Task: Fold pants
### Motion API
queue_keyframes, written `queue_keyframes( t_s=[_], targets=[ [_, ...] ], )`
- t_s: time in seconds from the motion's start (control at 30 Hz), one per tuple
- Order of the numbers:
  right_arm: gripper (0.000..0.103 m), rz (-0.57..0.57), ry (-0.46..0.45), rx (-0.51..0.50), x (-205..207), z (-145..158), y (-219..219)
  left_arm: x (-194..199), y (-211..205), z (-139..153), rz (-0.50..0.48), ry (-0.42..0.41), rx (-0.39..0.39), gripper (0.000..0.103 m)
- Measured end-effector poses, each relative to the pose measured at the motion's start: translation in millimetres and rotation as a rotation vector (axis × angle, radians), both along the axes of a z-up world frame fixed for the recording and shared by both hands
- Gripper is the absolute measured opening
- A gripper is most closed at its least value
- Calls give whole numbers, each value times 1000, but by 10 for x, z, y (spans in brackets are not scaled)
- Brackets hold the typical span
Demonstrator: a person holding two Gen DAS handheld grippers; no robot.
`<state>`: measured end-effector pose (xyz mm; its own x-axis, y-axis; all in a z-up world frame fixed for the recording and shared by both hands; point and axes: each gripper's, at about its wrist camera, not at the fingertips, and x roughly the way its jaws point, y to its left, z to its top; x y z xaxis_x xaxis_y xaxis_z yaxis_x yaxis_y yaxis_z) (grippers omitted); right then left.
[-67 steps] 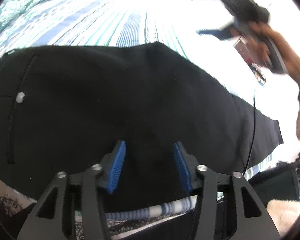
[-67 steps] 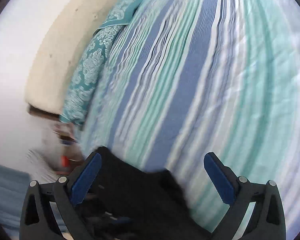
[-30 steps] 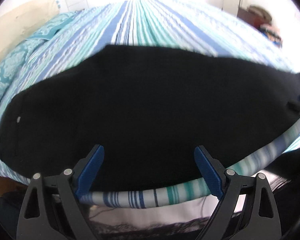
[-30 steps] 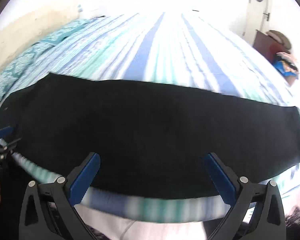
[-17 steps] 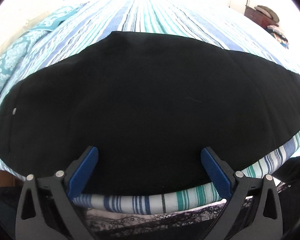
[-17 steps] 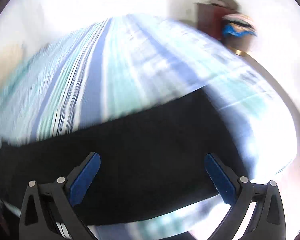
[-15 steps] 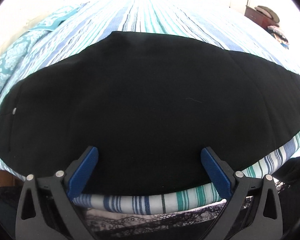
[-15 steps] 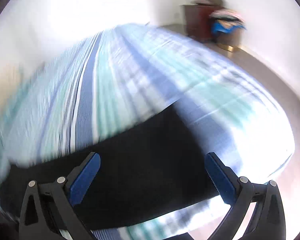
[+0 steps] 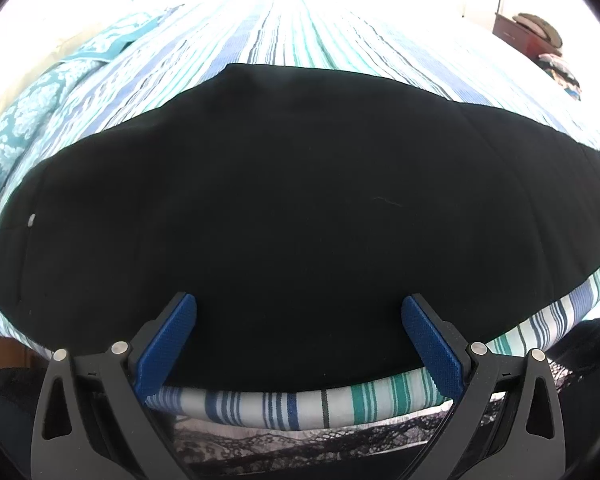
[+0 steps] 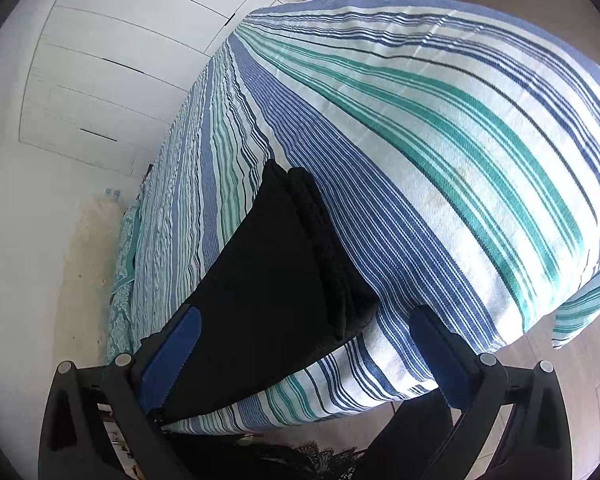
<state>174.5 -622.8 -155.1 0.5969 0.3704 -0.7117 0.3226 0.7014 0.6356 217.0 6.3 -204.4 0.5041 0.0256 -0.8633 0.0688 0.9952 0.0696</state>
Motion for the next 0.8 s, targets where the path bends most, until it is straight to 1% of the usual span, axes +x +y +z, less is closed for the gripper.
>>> queue_keyframes(
  t_s=[0.03, 0.07, 0.13, 0.17, 0.3, 0.37, 0.47, 0.5, 0.53, 0.57, 0.6, 0.63, 0.67, 0.73, 0.8],
  targets=[
    [102, 7, 0, 18, 16, -38, -9, 0, 0, 1, 1, 0, 0, 103],
    [98, 17, 4, 26, 62, -70, -2, 0, 1, 1, 0, 0, 0, 103],
    [87, 43, 24, 18, 135, -112, 29, -1, 0, 4, -1, -1, -1, 103],
    [75, 66, 35, 6, 170, -113, 58, -2, 3, 5, -2, -2, -2, 103],
    [74, 135, 68, -48, 280, -109, 135, 0, 2, -1, -6, -9, -1, 103],
    [74, 134, 86, -52, 332, -154, 127, 2, 5, -4, -6, -10, -2, 103],
    [76, 101, 96, -19, 390, -216, 81, 3, 6, -2, -4, -8, -4, 103],
    [72, 96, 92, -17, 386, -205, 54, 3, 7, -2, -3, -8, -5, 103],
    [67, 94, 96, -31, 390, -198, 58, 5, 7, -1, -3, -8, -6, 103],
    [37, 87, 112, -67, 372, -188, 50, 8, 6, 1, -4, -7, -8, 103],
    [26, 75, 132, -109, 326, -175, 25, 10, 3, 2, -4, -7, -7, 103],
    [24, 67, 126, -88, 288, -174, -4, 13, 5, 5, -3, -6, -8, 103],
    [22, 61, 96, -59, 246, -133, 4, 18, 7, 7, -2, -5, -10, 103],
    [21, 69, 50, -44, 190, 5, 70, 31, 15, 13, 0, -1, -16, 103],
    [20, 78, -12, 4, 152, 178, 212, 45, 24, 21, 1, 1, -22, 103]
  ],
)
